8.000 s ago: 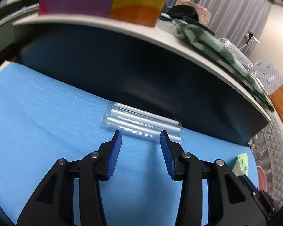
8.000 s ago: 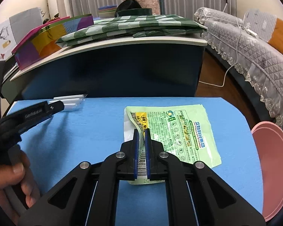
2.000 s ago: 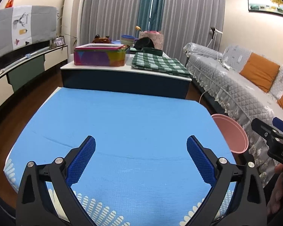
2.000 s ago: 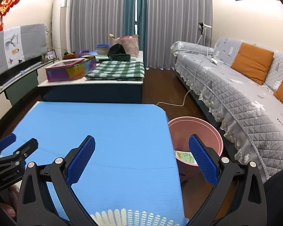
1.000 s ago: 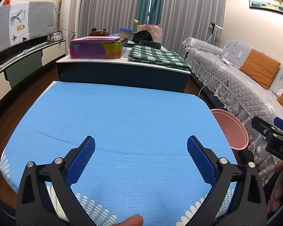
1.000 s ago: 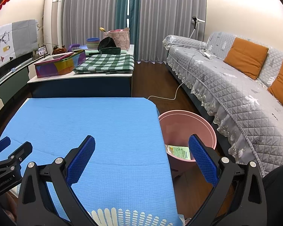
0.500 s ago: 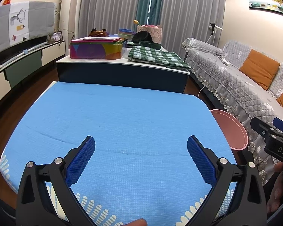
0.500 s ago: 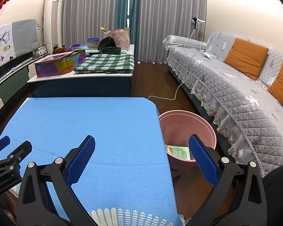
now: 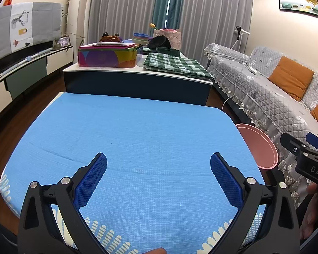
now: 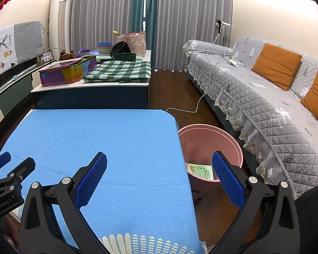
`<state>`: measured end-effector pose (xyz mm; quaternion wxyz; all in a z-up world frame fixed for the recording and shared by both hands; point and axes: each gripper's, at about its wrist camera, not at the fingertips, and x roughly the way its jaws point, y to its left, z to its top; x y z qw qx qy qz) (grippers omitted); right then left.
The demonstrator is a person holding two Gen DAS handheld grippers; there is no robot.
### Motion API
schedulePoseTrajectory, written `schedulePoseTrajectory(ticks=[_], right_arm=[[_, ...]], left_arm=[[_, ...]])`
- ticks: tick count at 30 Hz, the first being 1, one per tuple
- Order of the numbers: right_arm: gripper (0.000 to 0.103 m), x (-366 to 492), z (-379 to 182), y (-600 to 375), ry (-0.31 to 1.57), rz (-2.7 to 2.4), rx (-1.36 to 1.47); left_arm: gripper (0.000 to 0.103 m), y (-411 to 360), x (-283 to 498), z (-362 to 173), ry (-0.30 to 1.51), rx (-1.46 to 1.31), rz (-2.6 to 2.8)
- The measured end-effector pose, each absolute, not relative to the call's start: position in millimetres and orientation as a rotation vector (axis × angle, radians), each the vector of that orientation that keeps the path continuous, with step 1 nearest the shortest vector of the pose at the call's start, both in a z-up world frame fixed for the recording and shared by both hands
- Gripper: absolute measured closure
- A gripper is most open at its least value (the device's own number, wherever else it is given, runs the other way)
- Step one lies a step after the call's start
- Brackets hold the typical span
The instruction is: Collect trash
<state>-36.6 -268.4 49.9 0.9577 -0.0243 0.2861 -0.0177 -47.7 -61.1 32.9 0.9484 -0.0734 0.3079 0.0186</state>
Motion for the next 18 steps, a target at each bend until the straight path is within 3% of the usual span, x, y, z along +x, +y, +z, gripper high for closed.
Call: schedulePoseTrajectory(ticks=[18], right_arm=[[0.005, -36.7, 49.9, -268.0, 0.579, -0.036, -0.05]], left_arm=[[0.008, -60.0, -47.7, 36.6, 0.616, -0.142, 0.04]])
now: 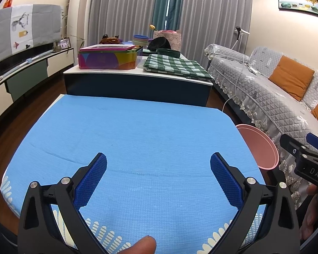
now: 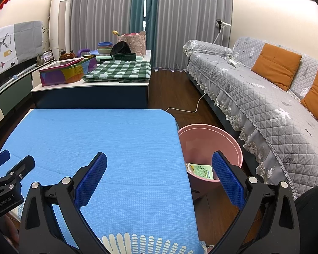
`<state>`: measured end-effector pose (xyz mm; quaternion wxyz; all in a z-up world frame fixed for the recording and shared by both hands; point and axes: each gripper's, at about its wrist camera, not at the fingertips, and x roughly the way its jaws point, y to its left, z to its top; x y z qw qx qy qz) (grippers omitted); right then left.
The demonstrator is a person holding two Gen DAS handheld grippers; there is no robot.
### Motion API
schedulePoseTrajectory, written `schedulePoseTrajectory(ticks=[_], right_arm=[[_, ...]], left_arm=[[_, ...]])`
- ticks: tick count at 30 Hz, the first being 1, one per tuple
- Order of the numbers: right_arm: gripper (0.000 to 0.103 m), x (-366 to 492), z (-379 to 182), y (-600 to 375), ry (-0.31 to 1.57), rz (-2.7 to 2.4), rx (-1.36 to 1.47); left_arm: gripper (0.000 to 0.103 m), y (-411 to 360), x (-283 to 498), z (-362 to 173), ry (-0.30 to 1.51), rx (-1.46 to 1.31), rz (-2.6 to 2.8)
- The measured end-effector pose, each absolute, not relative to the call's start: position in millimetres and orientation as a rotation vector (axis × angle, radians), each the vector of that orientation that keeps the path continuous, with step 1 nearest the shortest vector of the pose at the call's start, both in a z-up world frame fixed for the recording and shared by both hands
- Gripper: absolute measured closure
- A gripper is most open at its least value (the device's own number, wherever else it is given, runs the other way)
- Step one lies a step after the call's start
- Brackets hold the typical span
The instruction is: Collect trash
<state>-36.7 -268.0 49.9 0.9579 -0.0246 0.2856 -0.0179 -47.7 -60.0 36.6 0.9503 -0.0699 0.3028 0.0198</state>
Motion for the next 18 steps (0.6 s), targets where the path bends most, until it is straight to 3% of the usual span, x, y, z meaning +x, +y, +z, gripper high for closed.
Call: schedulePoseTrajectory(ticks=[18], right_arm=[[0.005, -36.8, 49.7, -267.6, 0.58, -0.037, -0.051]], left_arm=[[0.008, -59.3, -46.8, 35.0, 0.614, -0.148, 0.041]])
